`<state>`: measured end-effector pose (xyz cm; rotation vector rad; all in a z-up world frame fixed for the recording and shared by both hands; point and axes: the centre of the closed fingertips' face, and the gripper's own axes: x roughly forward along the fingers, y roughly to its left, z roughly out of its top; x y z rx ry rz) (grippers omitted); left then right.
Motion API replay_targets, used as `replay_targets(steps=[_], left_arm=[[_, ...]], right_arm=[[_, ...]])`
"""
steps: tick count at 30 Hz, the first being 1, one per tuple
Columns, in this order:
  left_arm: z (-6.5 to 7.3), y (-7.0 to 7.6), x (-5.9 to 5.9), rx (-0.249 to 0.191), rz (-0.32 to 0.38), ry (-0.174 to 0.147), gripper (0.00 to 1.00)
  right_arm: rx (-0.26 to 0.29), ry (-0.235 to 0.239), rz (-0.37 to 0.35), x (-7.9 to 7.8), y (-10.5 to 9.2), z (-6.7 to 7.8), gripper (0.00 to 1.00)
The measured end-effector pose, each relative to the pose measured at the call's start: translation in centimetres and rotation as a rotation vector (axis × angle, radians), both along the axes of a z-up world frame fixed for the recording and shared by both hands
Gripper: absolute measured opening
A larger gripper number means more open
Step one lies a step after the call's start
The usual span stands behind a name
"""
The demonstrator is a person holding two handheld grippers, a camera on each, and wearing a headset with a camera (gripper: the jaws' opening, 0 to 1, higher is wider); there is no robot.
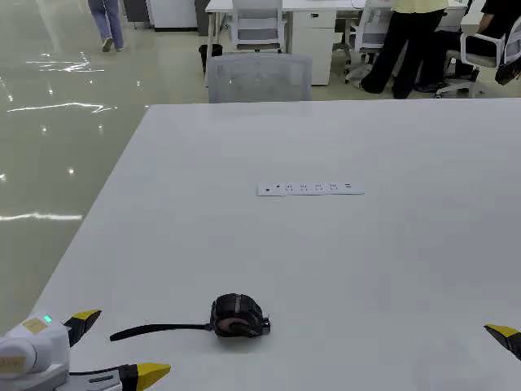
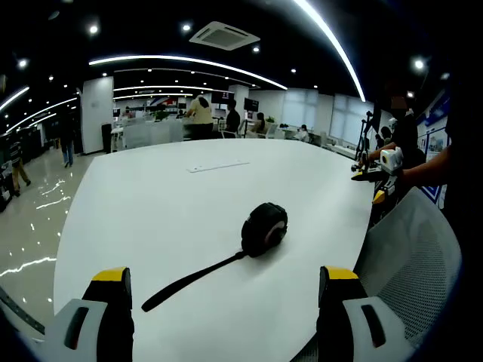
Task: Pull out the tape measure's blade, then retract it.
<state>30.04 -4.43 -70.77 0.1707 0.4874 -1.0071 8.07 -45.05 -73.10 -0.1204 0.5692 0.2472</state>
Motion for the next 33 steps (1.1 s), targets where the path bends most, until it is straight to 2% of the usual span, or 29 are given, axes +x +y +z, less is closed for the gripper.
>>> replay_targets(steps=[7, 11, 22, 26, 29, 31, 33], left_arm=[[0.0, 0.1, -0.3, 0.007, 0.001, -0.001, 1.0], [-0.4, 0.4, 0.0, 0.01, 0.011, 0.001, 1.0], [-0.6, 0.5, 0.2, 0.009, 0.005, 0.002, 1.0], [-0.8, 0.2, 0.2, 0.015, -0.002, 0.009, 0.99], [-0.9, 0.0, 0.4, 0.02, -0.008, 0.009, 0.99], [-0.7, -0.3, 0.5, 0.014, -0.011, 0.004, 0.99], [0.0, -0.9, 0.4, -0.031, -0.014, 0.025, 0.99]], right_arm=[[-0.003, 0.001, 0.006, -0.1, 0.1, 0.0, 1.0], [-0.035, 0.0, 0.002, -0.2, -0.4, 0.1, 1.0], [-0.028, 0.008, 0.014, -0.6, -0.1, 0.6, 1.0], [-0.067, 0.0, 0.029, -0.4, -0.6, 0.8, 1.0], [-0.07, 0.001, 0.023, -0.4, -0.9, 0.8, 1.0], [-0.068, 0.0, 0.017, -0.3, -1.1, 0.8, 1.0], [-0.062, 0.004, 0.015, -0.1, -1.2, 0.8, 1.0]])
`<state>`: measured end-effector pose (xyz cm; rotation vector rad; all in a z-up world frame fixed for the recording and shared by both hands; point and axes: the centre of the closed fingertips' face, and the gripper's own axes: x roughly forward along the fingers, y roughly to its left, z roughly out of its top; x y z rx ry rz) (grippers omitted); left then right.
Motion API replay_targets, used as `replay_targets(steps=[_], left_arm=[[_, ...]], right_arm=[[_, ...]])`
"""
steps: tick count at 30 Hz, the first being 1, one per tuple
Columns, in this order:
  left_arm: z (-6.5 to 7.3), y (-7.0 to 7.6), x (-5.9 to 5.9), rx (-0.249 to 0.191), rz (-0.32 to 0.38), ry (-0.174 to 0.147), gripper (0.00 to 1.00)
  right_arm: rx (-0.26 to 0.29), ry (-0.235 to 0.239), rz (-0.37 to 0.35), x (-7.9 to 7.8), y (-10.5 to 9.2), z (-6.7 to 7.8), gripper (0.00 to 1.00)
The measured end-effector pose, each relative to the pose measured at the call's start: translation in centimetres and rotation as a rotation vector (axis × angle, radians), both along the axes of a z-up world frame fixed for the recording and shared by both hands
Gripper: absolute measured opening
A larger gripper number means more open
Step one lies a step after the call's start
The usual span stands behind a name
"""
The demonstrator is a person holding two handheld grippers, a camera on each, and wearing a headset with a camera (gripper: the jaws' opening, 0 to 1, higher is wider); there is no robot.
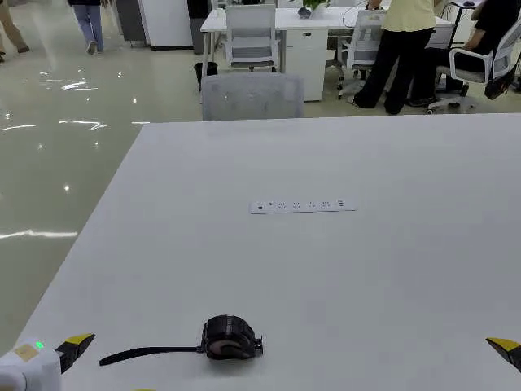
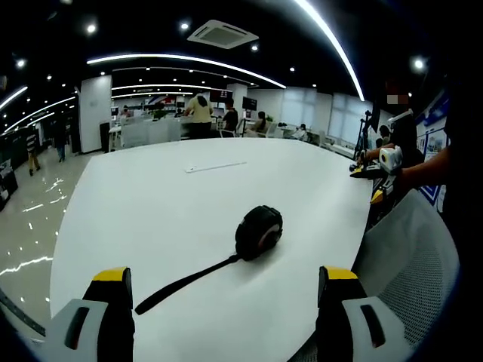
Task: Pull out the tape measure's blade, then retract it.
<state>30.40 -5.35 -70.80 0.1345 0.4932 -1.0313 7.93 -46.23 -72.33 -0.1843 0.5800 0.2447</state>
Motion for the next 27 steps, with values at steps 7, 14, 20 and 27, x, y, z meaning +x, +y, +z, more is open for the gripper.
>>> replay_targets(steps=[7, 14, 20, 27], left_arm=[[-0.5, -1.4, -0.1, 0.052, -0.065, 0.011, 1.0], [-1.3, -2.6, 0.4, 0.175, -0.137, -0.023, 0.98], [-0.6, -5.5, 0.1, 0.238, -0.29, -0.071, 0.97], [0.0, -9.2, 0.0, 0.331, -0.491, -0.12, 0.93]], right_arm=[[-0.021, -0.018, 0.034, 1.4, 0.3, 0.5, 1.0], [-0.005, -0.023, 0.061, 3.0, 0.7, 0.8, 1.0], [-0.012, -0.033, 0.125, 4.7, 2.3, 1.4, 1.0], [-0.013, -0.024, 0.22, 7.1, 4.6, 1.7, 1.0]])
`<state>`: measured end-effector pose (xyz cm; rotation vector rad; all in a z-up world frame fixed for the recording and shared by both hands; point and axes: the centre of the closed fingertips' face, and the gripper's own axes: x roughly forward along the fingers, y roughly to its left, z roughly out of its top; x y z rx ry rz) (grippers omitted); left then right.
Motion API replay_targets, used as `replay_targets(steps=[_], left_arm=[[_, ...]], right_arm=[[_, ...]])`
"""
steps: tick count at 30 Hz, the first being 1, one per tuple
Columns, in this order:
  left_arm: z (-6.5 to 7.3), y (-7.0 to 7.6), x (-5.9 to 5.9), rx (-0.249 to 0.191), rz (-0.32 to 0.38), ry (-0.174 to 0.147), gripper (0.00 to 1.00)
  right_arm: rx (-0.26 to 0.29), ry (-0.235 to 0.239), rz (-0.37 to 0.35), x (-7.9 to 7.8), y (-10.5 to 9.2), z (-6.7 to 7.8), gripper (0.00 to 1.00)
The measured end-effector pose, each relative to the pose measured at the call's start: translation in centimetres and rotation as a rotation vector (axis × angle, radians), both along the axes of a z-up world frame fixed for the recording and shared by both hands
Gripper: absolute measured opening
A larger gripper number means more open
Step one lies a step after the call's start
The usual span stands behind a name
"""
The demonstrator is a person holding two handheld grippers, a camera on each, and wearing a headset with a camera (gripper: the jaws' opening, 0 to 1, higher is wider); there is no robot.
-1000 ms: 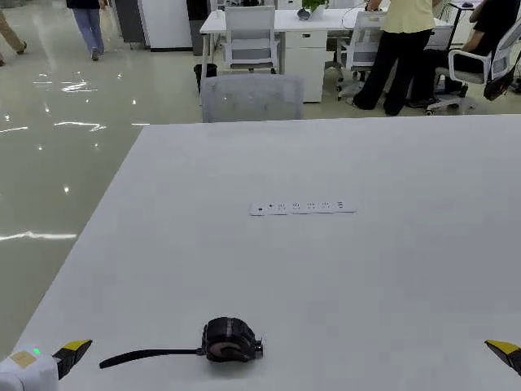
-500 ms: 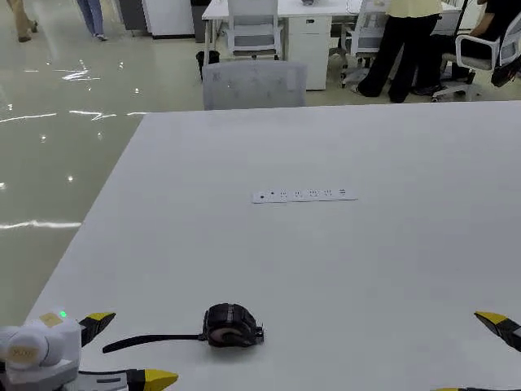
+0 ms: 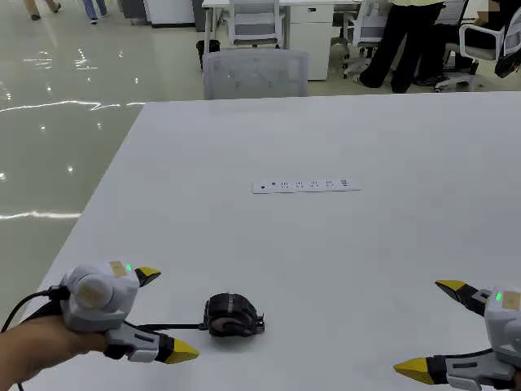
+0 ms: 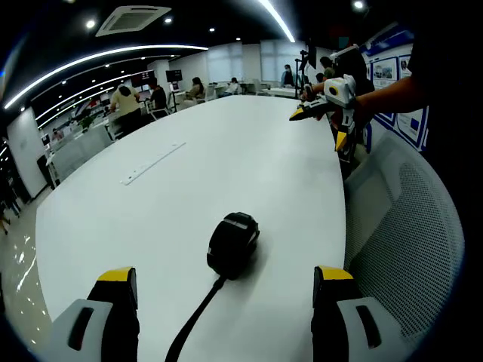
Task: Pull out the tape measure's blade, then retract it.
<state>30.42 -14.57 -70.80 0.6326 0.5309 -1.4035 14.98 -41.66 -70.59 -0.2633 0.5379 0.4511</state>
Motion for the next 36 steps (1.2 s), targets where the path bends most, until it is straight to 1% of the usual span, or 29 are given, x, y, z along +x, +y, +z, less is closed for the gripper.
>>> replay_targets(steps=[1, 2, 3, 4, 5, 6, 7, 8, 9, 10, 11, 12, 13, 14, 15, 17, 18, 20, 22, 24, 26, 27, 28, 30, 31, 32, 33, 35, 36], left_arm=[[-0.1, -0.2, 0.0, 0.022, -0.023, -0.001, 0.92], [-0.3, -0.3, -0.2, 0.054, -0.056, 0.0, 0.86], [-0.6, -0.3, 0.0, 0.108, -0.09, -0.025, 0.8], [-0.7, -0.5, 0.2, 0.131, -0.104, -0.041, 0.75], [-0.7, -0.8, 0.2, 0.141, -0.121, -0.038, 0.71], [-0.8, -1.5, -0.1, 0.137, -0.142, -0.014, 0.71], [-0.8, -1.7, -0.2, 0.148, -0.154, -0.014, 0.73], [-1.0, -2.1, 0.1, 0.176, -0.182, -0.047, 0.73], [-1.2, -2.5, 0.2, 0.185, -0.203, -0.071, 0.73], [-1.4, -2.8, 0.2, 0.194, -0.213, -0.071, 0.73], [-1.9, -3.3, 0.1, 0.199, -0.214, -0.054, 0.73], [-2.1, -3.7, 0.2, 0.199, -0.22, -0.054, 0.73], [-2.6, -4.1, 0.7, 0.207, -0.22, -0.073, 0.74], [-3.1, -4.1, 0.6, 0.229, -0.235, -0.077, 0.74], [-3.4, -4.4, 0.6, 0.236, -0.248, -0.079, 0.74], [-4.0, -5.0, 0.4, 0.24, -0.261, -0.069, 0.75], [-4.5, -5.1, 0.2, 0.261, -0.271, -0.054, 0.75], [-5.5, -5.2, 0.3, 0.284, -0.28, -0.053, 0.75], [-5.9, -5.3, 0.1, 0.296, -0.3, -0.058, 0.74], [-6.4, -5.5, 0.1, 0.307, -0.324, -0.062, 0.68], [-6.7, -5.6, -0.3, 0.305, -0.325, -0.041, 0.63], [-6.8, -5.8, -0.4, 0.297, -0.336, -0.048, 0.64], [-6.7, -6.2, -0.2, 0.279, -0.354, -0.085, 0.64], [-6.9, -6.2, -0.2, 0.288, -0.349, -0.08, 0.59], [-6.9, -6.3, 0.0, 0.287, -0.347, -0.083, 0.55], [-6.8, -6.4, 0.1, 0.284, -0.345, -0.093, 0.51], [-6.8, -6.5, 0.3, 0.284, -0.341, -0.099, 0.48], [-6.6, -6.8, 0.3, 0.278, -0.336, -0.095, 0.38], [-6.6, -6.9, 0.0, 0.274, -0.345, -0.094, 0.38]], right_arm=[[-0.002, 0.003, 0.013, 0.2, 0.2, 0.0, 1.0], [-0.005, 0.007, 0.026, 0.4, 0.5, 0.0, 1.0], [-0.025, 0.009, 0.051, 0.7, 0.8, -0.1, 1.0], [-0.056, 0.014, 0.083, 0.8, 0.9, -0.2, 1.0], [-0.071, 0.022, 0.099, 0.9, 1.0, -0.3, 1.0], [-0.076, 0.026, 0.114, 1.2, 1.3, -0.4, 1.0], [-0.075, 0.034, 0.126, 1.4, 1.5, -0.5, 1.0], [-0.069, 0.038, 0.13, 1.7, 1.7, -0.5, 1.0], [-0.07, 0.037, 0.136, 2.0, 1.8, -0.6, 0.99], [-0.074, 0.035, 0.143, 2.2, 2.0, -0.5, 0.99], [-0.075, 0.025, 0.153, 2.7, 2.2, -0.4, 0.97], [-0.072, 0.026, 0.159, 2.9, 2.4, -0.3, 0.97], [-0.071, 0.03, 0.168, 3.3, 2.7, -0.4, 0.97], [-0.077, 0.031, 0.178, 3.6, 2.8, -0.5, 0.97], [-0.083, 0.032, 0.192, 3.8, 2.9, -0.5, 0.97], [-0.059, 0.031, 0.224, 4.4, 3.7, -0.4, 0.98], [-0.051, 0.039, 0.231, 4.8, 4.0, -0.5, 0.98], [-0.044, 0.064, 0.258, 5.3, 4.6, -1.1, 0.98], [-0.041, 0.076, 0.281, 5.9, 5.2, -1.5, 0.97], [-0.039, 0.085, 0.299, 6.7, 5.9, -1.9, 0.96], [-0.027, 0.095, 0.32, 7.3, 6.9, -2.2, 0.95], [-0.016, 0.1, 0.329, 7.5, 7.4, -2.3, 0.94], [-0.001, 0.112, 0.343, 7.7, 8.1, -2.4, 0.93], [-0.011, 0.119, 0.369, 8.1, 9.0, -2.8, 0.91], [-0.038, 0.125, 0.382, 8.5, 9.5, -3.2, 0.91], [-0.047, 0.128, 0.386, 8.8, 9.8, -3.4, 0.91], [-0.044, 0.128, 0.393, 9.0, 10.2, -3.5, 0.91], [-0.042, 0.134, 0.41, 9.7, 11.1, -3.9, 0.9], [-0.046, 0.141, 0.42, 9.9, 11.6, -4.2, 0.89]])
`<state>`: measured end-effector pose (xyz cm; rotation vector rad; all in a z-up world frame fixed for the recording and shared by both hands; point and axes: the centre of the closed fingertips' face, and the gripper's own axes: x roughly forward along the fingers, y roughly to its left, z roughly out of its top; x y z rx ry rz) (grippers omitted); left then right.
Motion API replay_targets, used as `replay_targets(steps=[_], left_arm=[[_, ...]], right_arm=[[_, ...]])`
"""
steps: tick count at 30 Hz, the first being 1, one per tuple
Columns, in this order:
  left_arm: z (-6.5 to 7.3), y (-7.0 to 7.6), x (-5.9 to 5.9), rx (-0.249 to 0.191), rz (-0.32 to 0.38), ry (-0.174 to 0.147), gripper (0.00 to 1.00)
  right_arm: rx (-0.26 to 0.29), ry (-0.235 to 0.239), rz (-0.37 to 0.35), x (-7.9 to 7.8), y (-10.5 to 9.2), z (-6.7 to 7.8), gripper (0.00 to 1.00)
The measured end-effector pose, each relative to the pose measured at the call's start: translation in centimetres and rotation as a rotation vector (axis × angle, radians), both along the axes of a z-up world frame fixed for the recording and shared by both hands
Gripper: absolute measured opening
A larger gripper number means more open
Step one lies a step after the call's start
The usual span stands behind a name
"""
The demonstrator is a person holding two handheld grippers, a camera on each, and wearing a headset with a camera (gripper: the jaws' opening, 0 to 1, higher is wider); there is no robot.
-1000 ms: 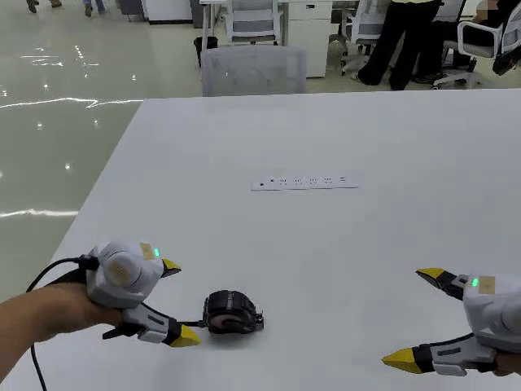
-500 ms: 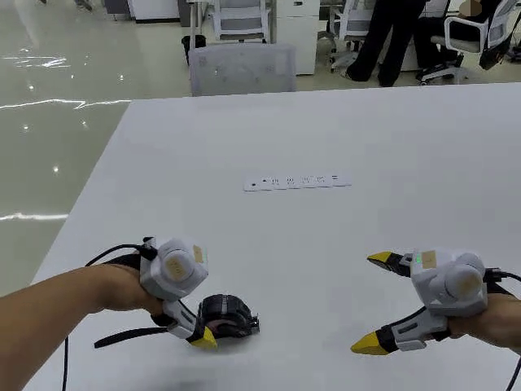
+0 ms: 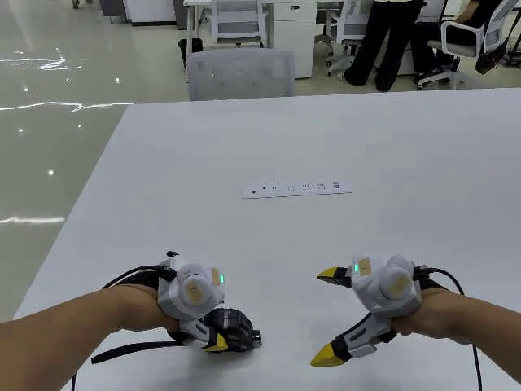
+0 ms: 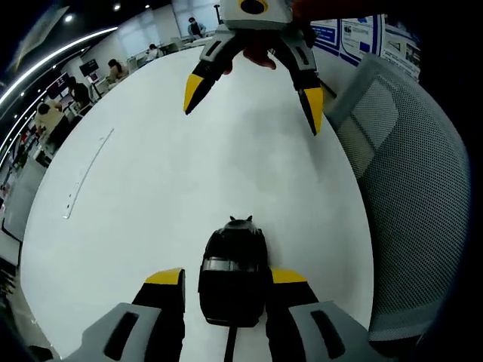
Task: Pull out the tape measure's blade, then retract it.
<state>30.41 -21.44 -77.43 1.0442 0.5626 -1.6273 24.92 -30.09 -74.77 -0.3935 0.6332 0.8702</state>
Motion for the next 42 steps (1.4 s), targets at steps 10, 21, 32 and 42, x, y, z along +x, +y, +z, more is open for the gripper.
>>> replay_targets(steps=[10, 21, 32, 42], left_arm=[[-0.3, 0.0, -0.5, 0.016, -0.016, 0.009, 0.3], [-0.3, 0.0, -0.7, 0.004, -0.008, 0.017, 0.3], [-0.3, 0.0, -0.5, 0.018, 0.001, 0.027, 0.3], [-0.4, 0.0, -0.4, 0.021, 0.015, 0.039, 0.3]], right_arm=[[-0.022, 0.007, 0.086, 1.0, 2.7, -0.8, 0.79], [-0.027, 0.052, 0.093, 2.1, 4.0, -2.9, 0.65], [-0.078, 0.078, 0.115, 3.6, 5.7, -4.9, 0.45], [-0.127, 0.118, 0.173, 2.7, 6.4, -6.7, 0.23]])
